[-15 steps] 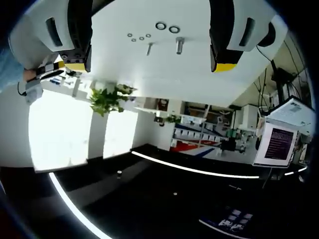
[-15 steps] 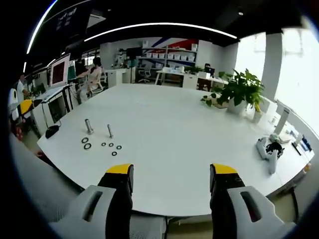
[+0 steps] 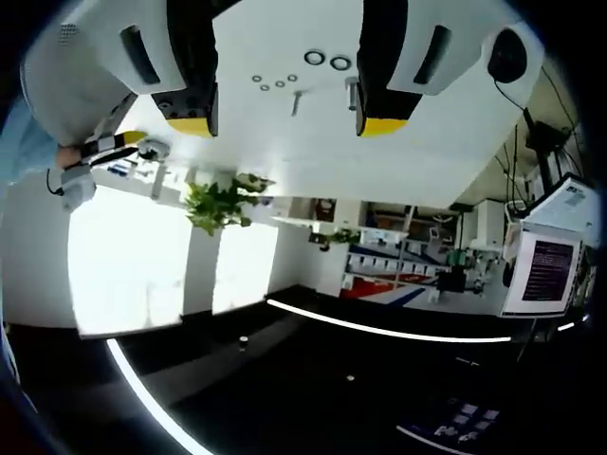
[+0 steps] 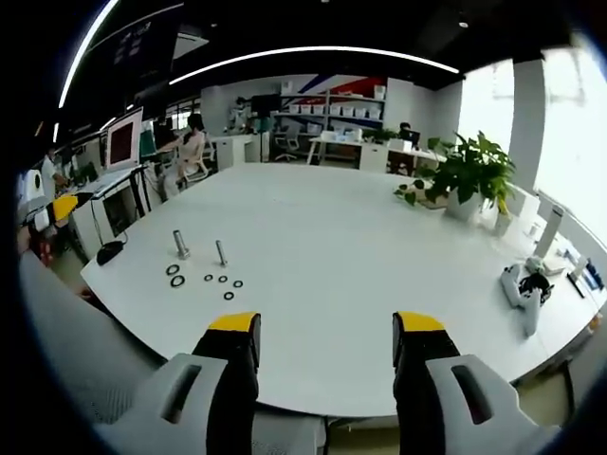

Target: Place the washer onto the threaded stud by aligning its center hole with the stud, sliding it down to the base, and recovering from edge contact or off-axis alignment until the washer reaches the visible bottom stop.

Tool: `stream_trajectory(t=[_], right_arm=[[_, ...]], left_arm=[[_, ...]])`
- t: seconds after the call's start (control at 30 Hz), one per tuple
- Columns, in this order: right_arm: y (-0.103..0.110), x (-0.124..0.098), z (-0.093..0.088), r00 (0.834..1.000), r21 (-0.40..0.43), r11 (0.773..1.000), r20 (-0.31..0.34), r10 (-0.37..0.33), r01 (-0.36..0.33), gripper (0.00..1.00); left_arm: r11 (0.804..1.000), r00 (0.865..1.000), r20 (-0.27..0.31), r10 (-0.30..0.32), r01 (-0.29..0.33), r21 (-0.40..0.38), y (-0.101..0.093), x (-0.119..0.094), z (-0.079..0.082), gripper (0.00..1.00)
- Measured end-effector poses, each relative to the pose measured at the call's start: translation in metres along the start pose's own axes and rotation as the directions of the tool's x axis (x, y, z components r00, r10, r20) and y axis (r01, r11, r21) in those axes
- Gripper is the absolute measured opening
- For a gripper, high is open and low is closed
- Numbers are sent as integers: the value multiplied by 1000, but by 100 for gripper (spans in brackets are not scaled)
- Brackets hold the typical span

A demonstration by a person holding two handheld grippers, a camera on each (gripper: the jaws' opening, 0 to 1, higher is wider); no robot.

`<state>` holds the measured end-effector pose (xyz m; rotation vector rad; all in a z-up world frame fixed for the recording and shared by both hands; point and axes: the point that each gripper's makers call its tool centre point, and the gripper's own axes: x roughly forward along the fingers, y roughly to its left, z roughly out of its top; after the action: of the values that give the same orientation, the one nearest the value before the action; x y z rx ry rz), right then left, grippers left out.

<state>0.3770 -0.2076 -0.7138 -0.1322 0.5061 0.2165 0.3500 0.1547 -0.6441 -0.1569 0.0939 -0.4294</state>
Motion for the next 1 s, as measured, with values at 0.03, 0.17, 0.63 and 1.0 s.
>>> stream_trajectory(t=[0.03, 0.17, 0.63, 1.0], right_arm=[[4, 1, 1, 1000, 8, 1000, -4, 10, -10, 57], [6, 0, 4, 1000, -11, 1000, 11, 18, -18, 55], [6, 0, 1, 1000, -15, 1000, -7, 24, -24, 55], [8, 1, -4, 999, -34, 999, -47, 15, -17, 55]], left_arm=[[999, 999, 19, 34, -34, 8, 9, 0, 4, 66], [999, 998, 34, 43, -42, -18, 10, -1, 6, 71], [998, 997, 36, 62, -63, 16, 10, 1, 6, 97], [999, 999, 17, 40, -40, -2, 10, 1, 2, 93]])
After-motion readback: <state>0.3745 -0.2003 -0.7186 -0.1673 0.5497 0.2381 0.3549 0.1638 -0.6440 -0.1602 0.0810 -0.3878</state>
